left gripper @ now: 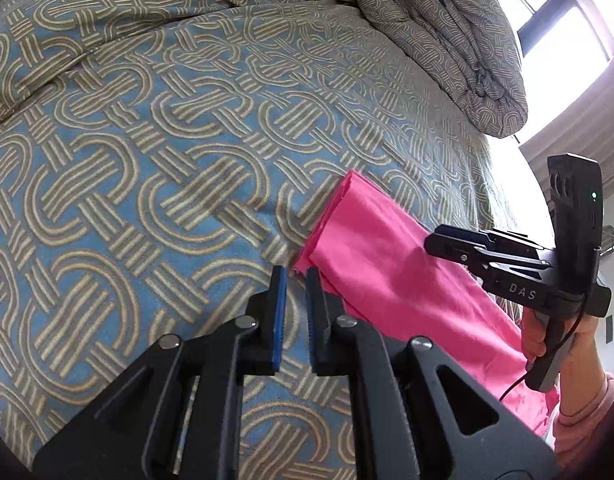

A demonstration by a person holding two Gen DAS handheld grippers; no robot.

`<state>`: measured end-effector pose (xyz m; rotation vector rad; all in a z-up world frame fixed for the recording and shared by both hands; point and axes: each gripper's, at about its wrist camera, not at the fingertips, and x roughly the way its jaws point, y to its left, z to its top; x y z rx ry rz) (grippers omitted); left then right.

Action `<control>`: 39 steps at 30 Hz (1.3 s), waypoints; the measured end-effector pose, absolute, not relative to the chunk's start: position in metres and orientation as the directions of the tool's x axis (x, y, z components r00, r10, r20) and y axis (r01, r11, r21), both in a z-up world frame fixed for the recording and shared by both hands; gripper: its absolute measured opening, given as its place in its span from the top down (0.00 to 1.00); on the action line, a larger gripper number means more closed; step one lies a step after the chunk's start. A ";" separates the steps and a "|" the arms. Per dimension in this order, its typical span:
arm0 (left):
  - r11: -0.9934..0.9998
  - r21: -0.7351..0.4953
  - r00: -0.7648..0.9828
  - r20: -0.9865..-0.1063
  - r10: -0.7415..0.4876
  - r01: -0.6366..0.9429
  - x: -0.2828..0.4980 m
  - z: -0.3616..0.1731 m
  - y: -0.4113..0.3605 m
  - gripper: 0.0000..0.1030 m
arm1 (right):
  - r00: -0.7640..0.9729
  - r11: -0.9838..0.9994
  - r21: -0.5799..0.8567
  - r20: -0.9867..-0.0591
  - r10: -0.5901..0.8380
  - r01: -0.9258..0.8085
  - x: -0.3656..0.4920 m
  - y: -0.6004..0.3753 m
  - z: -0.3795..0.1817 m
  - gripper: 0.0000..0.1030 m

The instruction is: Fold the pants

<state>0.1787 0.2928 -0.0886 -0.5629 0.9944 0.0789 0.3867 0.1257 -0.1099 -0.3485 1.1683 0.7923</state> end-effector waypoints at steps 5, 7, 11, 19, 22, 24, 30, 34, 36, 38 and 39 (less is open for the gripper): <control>0.869 -0.390 0.547 -0.819 -0.175 -0.305 0.192 -0.091 0.279 0.57 | 0.154 0.667 0.133 -0.923 0.353 -0.733 0.382 0.141 -0.118 0.51; 0.863 -0.407 0.548 -0.814 -0.194 -0.299 0.197 -0.093 0.277 0.57 | 0.161 0.652 0.106 -0.928 0.336 -0.750 0.379 0.147 -0.122 0.56; 0.864 -0.427 0.548 -0.805 -0.227 -0.268 0.210 -0.097 0.273 0.97 | 0.193 0.666 0.092 -0.919 0.342 -0.740 0.380 0.153 -0.122 0.97; 0.838 -0.484 0.676 -0.708 -0.205 -0.253 0.192 -0.058 0.287 0.99 | 0.219 0.700 0.144 -0.889 0.401 -0.699 0.391 0.145 -0.114 0.97; 0.883 -0.350 0.648 -0.758 -0.071 -0.313 0.192 -0.058 0.293 0.99 | 0.225 0.722 0.127 -0.901 0.370 -0.680 0.392 0.140 -0.117 0.95; 0.883 -0.314 0.595 -0.802 -0.050 -0.348 0.195 -0.069 0.298 0.99 | 0.223 0.734 0.131 -0.905 0.363 -0.666 0.388 0.132 -0.117 0.90; 0.886 -0.333 0.560 -0.822 -0.105 -0.322 0.185 -0.082 0.281 0.98 | 0.277 0.781 0.142 -0.884 0.377 -0.608 0.341 0.056 -0.096 0.81; 0.901 -0.336 0.543 -0.827 -0.143 -0.274 0.184 -0.078 0.254 0.92 | 0.333 0.858 0.110 -0.891 0.309 -0.502 0.295 -0.036 -0.082 0.78; 0.908 -0.339 0.541 -0.826 -0.160 -0.248 0.183 -0.073 0.239 0.90 | 0.358 0.906 0.100 -0.896 0.262 -0.411 0.270 -0.089 -0.072 0.77; 0.913 -0.354 0.540 -0.818 -0.197 -0.204 0.181 -0.066 0.219 0.84 | 0.393 0.952 0.082 -0.898 0.200 -0.295 0.241 -0.144 -0.059 0.77; 0.915 -0.362 0.539 -0.813 -0.219 -0.175 0.179 -0.064 0.208 0.81 | 0.413 0.971 0.072 -0.896 0.164 -0.230 0.226 -0.171 -0.052 0.76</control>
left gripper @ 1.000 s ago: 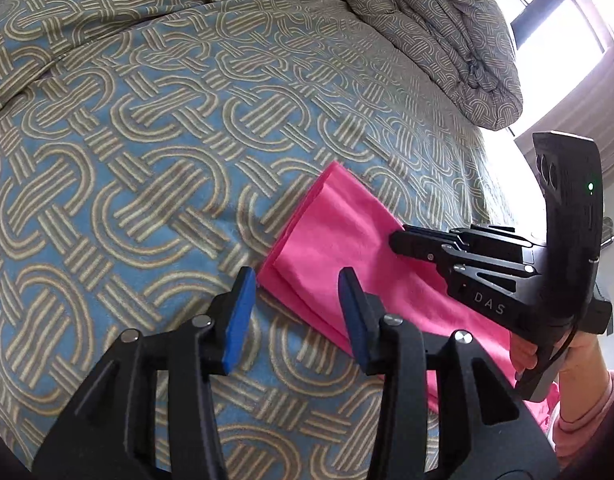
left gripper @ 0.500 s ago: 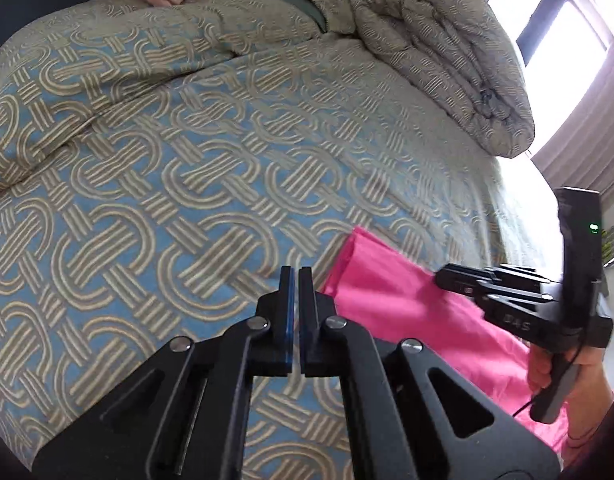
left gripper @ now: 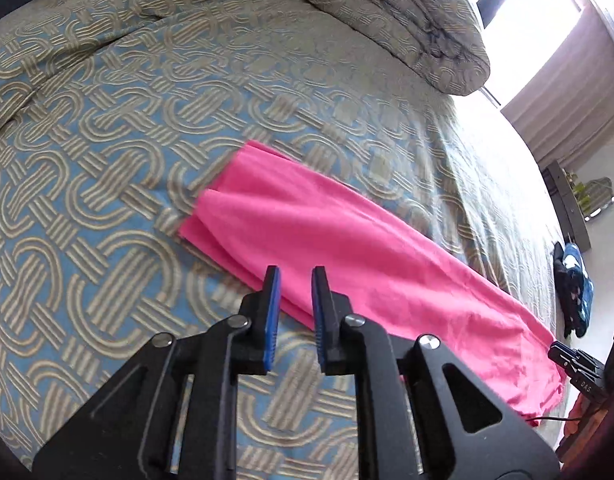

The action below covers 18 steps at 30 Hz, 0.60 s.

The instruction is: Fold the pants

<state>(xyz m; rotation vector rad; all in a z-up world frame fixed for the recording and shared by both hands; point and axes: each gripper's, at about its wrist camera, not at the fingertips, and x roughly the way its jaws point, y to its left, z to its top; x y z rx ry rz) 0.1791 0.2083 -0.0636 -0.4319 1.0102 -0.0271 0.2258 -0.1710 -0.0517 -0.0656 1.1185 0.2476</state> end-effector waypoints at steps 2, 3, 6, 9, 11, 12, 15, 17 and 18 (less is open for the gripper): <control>0.922 -0.376 0.532 -0.801 -0.273 -0.093 0.175 -0.057 0.178 0.79 | 0.448 0.994 0.062 -0.889 0.096 -0.089 0.192 -0.223 -0.037 0.75; 0.923 -0.383 0.523 -0.796 -0.304 -0.046 0.173 -0.055 0.163 0.78 | 0.462 0.997 0.074 -0.883 0.077 -0.025 0.175 -0.248 -0.031 0.74; 0.901 -0.418 0.456 -0.783 -0.423 0.117 0.160 -0.055 0.105 0.74 | 0.501 0.983 0.088 -0.866 -0.005 0.162 0.114 -0.313 -0.019 0.65; 0.844 -0.459 0.329 -0.780 -0.532 0.276 0.140 -0.060 0.039 0.74 | 0.507 0.948 0.078 -0.857 -0.094 0.308 0.053 -0.358 -0.021 0.57; 0.798 -0.477 0.236 -0.782 -0.576 0.367 0.125 -0.066 -0.005 0.74 | 0.504 0.916 0.101 -0.855 -0.119 0.387 0.018 -0.383 -0.030 0.56; 0.778 -0.481 0.198 -0.784 -0.588 0.404 0.118 -0.068 -0.024 0.73 | 0.504 0.897 0.123 -0.855 -0.122 0.424 0.003 -0.393 -0.036 0.56; 0.719 -0.471 0.103 -0.797 -0.596 0.511 0.097 -0.073 -0.086 0.73 | 0.511 0.845 0.194 -0.853 -0.105 0.499 -0.030 -0.421 -0.053 0.56; 0.673 -0.472 0.049 -0.798 -0.601 0.569 0.085 -0.075 -0.123 0.73 | 0.521 0.827 0.221 -0.848 -0.099 0.517 -0.041 -0.430 -0.060 0.56; 0.651 -0.479 0.025 -0.794 -0.607 0.588 0.080 -0.076 -0.137 0.73 | 0.529 0.822 0.235 -0.843 -0.093 0.519 -0.045 -0.432 -0.062 0.56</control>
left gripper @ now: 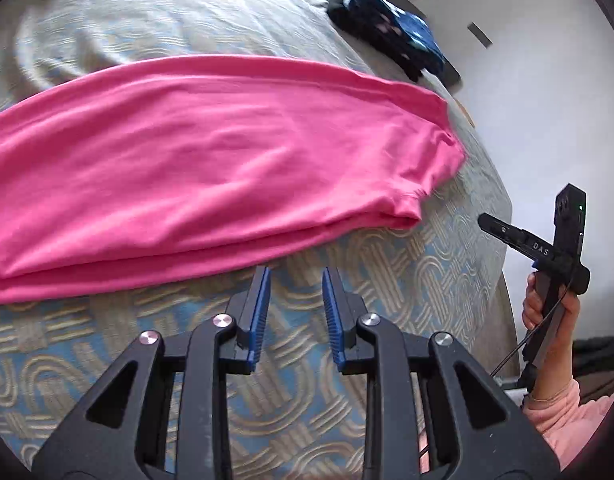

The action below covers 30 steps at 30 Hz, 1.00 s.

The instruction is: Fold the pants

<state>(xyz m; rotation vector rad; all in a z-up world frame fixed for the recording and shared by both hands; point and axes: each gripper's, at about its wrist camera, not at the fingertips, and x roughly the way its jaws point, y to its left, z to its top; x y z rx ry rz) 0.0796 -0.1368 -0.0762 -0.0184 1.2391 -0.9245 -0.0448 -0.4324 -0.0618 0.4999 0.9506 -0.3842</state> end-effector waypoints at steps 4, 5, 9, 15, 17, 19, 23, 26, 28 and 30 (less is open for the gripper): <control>0.598 -0.462 -0.016 -0.799 -0.601 0.655 0.069 -0.075 -0.190 0.73 | 0.564 0.812 0.282 -0.823 -0.069 0.511 -0.053 -0.443 -0.067 0.56; 0.587 -0.456 -0.025 -0.803 -0.595 0.669 0.068 -0.075 -0.202 0.73 | 0.572 0.808 0.289 -0.817 -0.070 0.513 -0.054 -0.447 -0.068 0.55; 0.564 -0.419 -0.043 -0.827 -0.561 0.712 0.064 -0.078 -0.236 0.73 | 0.603 0.777 0.343 -0.795 -0.058 0.527 -0.053 -0.460 -0.072 0.54; 0.565 -0.400 -0.043 -0.840 -0.540 0.722 0.065 -0.079 -0.258 0.73 | 0.611 0.782 0.344 -0.790 -0.060 0.521 -0.050 -0.470 -0.076 0.52; 0.562 -0.404 -0.042 -0.836 -0.547 0.721 0.067 -0.078 -0.261 0.82 | 0.603 0.794 0.322 -0.795 -0.069 0.516 -0.044 -0.473 -0.075 0.52; 0.555 -0.380 -0.029 -0.843 -0.538 0.740 0.063 -0.076 -0.259 0.94 | 0.598 0.811 0.287 -0.796 -0.094 0.510 -0.035 -0.478 -0.069 0.49; 0.533 -0.345 -0.013 -0.848 -0.530 0.773 0.048 -0.074 -0.257 0.94 | 0.631 0.825 0.258 -0.762 -0.146 0.502 -0.017 -0.502 -0.049 0.35; 0.529 -0.308 0.008 -0.858 -0.513 0.791 0.040 -0.078 -0.259 0.94 | 0.649 0.827 0.264 -0.745 -0.153 0.497 0.008 -0.528 -0.036 0.30; 0.529 -0.298 0.013 -0.863 -0.505 0.795 0.039 -0.080 -0.263 0.94 | 0.625 0.836 0.241 -0.767 -0.147 0.492 0.034 -0.545 -0.035 0.29; 0.526 -0.292 0.018 -0.862 -0.506 0.799 0.038 -0.078 -0.262 0.94 | 0.586 0.839 0.208 -0.796 -0.154 0.503 0.061 -0.560 -0.042 0.29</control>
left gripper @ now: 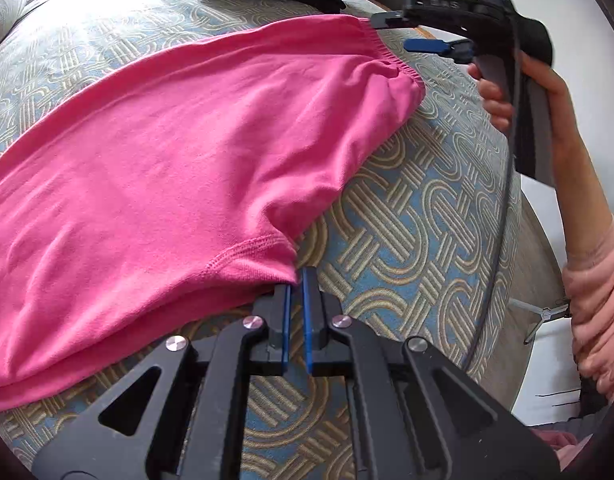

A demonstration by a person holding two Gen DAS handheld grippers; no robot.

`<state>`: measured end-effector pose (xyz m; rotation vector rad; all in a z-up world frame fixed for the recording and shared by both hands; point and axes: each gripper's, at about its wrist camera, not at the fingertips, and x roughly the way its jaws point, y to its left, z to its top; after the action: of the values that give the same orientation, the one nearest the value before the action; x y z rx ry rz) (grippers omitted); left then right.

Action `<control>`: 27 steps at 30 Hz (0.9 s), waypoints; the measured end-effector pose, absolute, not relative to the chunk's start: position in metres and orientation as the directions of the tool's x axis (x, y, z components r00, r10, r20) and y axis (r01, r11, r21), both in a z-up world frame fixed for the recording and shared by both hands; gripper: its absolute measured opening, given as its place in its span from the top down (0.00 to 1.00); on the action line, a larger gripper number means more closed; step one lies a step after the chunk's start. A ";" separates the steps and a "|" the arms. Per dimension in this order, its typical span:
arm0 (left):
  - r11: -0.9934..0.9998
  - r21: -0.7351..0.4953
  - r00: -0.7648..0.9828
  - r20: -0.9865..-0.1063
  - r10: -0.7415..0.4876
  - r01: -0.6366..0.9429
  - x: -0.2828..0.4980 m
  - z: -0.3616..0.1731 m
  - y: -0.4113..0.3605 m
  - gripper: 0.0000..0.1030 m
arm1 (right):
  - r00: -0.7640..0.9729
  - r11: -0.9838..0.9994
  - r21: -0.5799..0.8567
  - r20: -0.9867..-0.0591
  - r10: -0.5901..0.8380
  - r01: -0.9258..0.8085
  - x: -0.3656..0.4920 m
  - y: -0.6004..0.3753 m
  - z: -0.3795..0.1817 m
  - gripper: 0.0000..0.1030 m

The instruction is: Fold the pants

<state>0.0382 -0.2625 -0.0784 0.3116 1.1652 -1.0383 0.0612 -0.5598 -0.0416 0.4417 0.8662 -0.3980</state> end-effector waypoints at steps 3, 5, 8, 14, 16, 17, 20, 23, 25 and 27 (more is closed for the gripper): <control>0.517 -0.282 0.023 -0.862 -0.506 0.808 0.038 -0.075 -0.262 0.94 | 0.544 0.838 0.206 -0.830 -0.124 0.505 0.096 -0.577 -0.058 0.32; 0.512 -0.280 0.019 -0.864 -0.503 0.812 0.038 -0.075 -0.262 0.94 | 0.509 0.835 0.185 -0.852 -0.127 0.518 0.114 -0.585 -0.070 0.91; 0.498 -0.273 0.019 -0.863 -0.505 0.823 0.036 -0.074 -0.263 0.94 | 0.505 0.765 0.253 -0.856 -0.109 0.593 0.118 -0.598 -0.072 0.91; 0.453 -0.249 0.010 -0.869 -0.495 0.856 0.030 -0.075 -0.266 0.94 | 0.406 0.826 0.099 -0.899 -0.166 0.555 0.134 -0.598 -0.084 0.64; 0.450 -0.258 0.001 -0.866 -0.499 0.855 0.030 -0.074 -0.263 0.94 | 0.436 0.831 0.082 -0.877 -0.202 0.550 0.125 -0.597 -0.081 0.51; 0.450 -0.267 -0.007 -0.865 -0.501 0.852 0.031 -0.074 -0.262 0.94 | 0.439 0.823 0.085 -0.874 -0.209 0.561 0.117 -0.597 -0.077 0.45; 0.446 -0.280 -0.021 -0.864 -0.503 0.850 0.032 -0.075 -0.260 0.94 | 0.488 0.808 0.161 -0.856 -0.172 0.567 0.087 -0.599 -0.064 0.44; 0.446 -0.284 -0.026 -0.865 -0.502 0.849 0.036 -0.078 -0.259 0.94 | 0.521 0.781 0.234 -0.843 -0.134 0.579 0.047 -0.597 -0.057 0.39; 0.450 -0.294 -0.034 -0.864 -0.502 0.843 0.037 -0.080 -0.261 0.94 | 0.531 0.756 0.291 -0.843 -0.089 0.587 0.028 -0.593 -0.060 0.37; 0.456 -0.310 -0.046 -0.863 -0.503 0.834 0.041 -0.081 -0.262 0.94 | 0.544 0.725 0.362 -0.839 -0.020 0.585 0.015 -0.592 -0.069 0.37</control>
<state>0.0405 -0.2621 -0.0810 0.3551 1.1828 -1.1190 0.0152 -0.5918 -0.0686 0.6843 0.9380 -0.3941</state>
